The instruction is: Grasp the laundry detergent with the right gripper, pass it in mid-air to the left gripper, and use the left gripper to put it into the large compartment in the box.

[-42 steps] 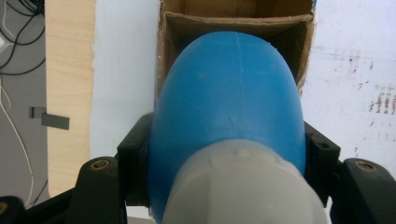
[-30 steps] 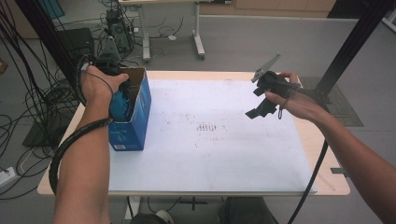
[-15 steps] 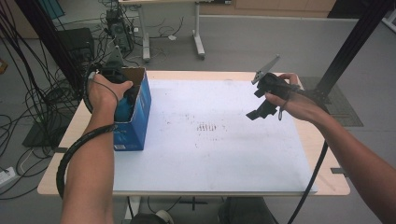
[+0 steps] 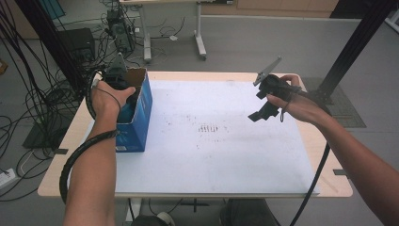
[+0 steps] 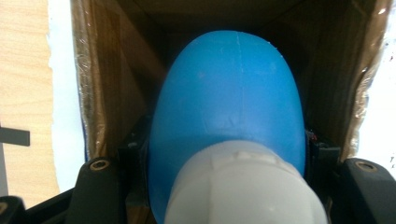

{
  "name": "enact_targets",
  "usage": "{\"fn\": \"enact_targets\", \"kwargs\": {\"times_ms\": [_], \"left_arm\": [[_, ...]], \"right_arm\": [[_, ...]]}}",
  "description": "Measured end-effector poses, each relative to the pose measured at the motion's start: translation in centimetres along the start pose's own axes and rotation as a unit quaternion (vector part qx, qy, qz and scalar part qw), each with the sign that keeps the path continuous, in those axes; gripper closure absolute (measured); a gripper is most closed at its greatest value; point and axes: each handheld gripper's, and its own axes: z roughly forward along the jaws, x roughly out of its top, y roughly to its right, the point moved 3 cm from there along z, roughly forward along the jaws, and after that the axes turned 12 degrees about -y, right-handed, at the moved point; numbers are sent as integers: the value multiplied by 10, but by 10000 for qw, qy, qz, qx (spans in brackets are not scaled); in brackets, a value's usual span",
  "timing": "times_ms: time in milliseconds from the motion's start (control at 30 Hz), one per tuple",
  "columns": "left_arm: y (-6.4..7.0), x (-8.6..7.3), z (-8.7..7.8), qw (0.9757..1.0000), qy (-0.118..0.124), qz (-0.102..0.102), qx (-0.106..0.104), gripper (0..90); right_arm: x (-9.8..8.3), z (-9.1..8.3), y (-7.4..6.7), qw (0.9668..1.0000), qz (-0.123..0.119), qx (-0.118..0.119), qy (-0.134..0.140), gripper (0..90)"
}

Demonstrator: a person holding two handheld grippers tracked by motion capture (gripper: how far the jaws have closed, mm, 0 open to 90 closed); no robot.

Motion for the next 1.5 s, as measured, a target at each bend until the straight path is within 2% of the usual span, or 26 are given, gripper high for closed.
{"fn": "enact_targets", "kwargs": {"times_ms": [1500], "left_arm": [[-4, -2, 5, 9999, 92, 34, -62, 366]], "right_arm": [[-6, -10, 8, 9998, 126, -147, -38, 7]]}}
